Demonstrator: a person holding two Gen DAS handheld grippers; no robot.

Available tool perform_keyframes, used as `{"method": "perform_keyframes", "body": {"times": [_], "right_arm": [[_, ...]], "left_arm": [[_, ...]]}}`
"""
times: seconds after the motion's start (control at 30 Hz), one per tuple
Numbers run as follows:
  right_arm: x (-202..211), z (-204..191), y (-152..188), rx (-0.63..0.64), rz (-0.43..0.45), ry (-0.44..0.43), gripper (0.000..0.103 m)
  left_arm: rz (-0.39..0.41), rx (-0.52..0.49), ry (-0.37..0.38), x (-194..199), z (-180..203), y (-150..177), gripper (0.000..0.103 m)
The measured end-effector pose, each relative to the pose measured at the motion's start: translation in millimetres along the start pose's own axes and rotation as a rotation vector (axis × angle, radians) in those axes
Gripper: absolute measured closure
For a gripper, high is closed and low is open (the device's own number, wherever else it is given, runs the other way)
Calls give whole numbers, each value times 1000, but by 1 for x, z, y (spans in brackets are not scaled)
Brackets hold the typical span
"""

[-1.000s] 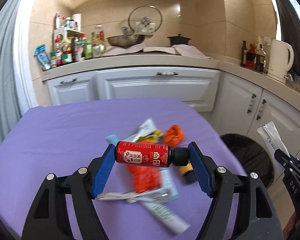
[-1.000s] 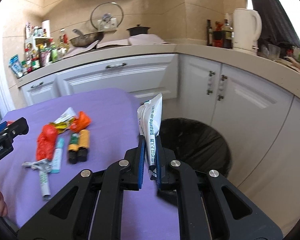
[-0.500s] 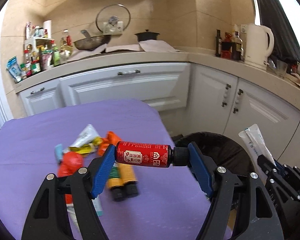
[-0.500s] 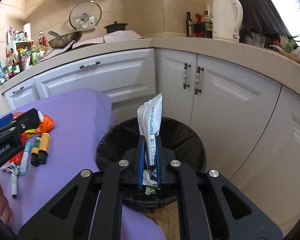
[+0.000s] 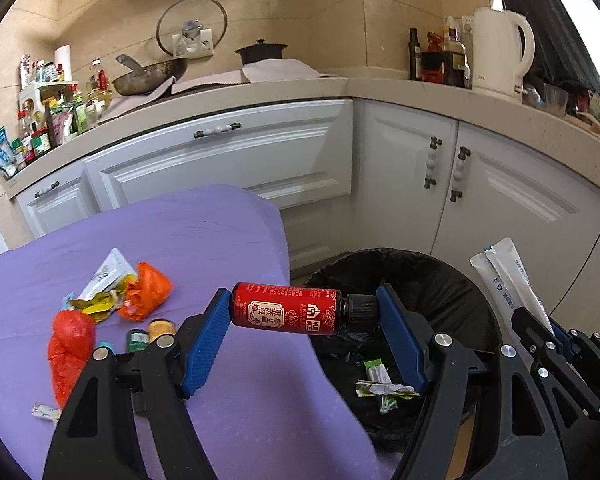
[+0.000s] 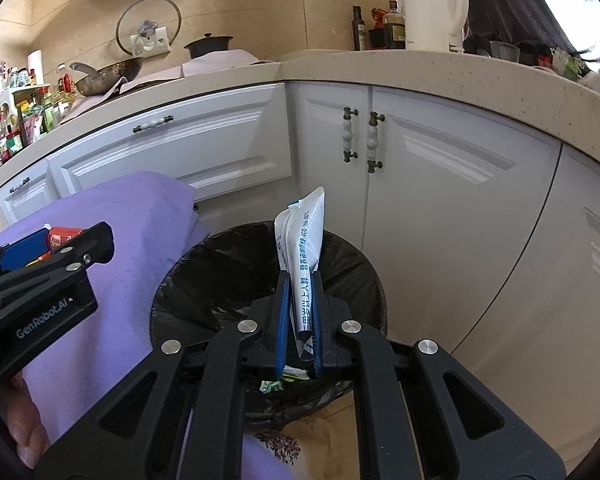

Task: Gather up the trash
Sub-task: 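Carry the red bottle and white tube over the bin and release both, then move both open tools back over the table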

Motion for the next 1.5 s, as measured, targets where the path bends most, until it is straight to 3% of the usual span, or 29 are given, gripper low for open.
{"method": "perform_keyframes", "body": {"times": [0.37,0.6,1.5], "right_arm": [[-26,15,3,-21,-29,-13,92],[-34,20,5,-39,-34,-10,79],[-21,25,3,-64,-35,22,78]], "left_arm": [[-73,-36,5,-30,22,4,31],[-107,-46,-2,-38,26,6,26],[-121,-37,31,-37,28,5,18]]}}
Point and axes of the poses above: each gripper's, at about its wrist camera, not at the fingertips, and x roughly against the way its jaws point, z to its right, y to its underside, the point moved 2 cm from there along -x, roughly the way its jaws point, and after that the axes turned 13 degrees about x, right-handed, at the moved point
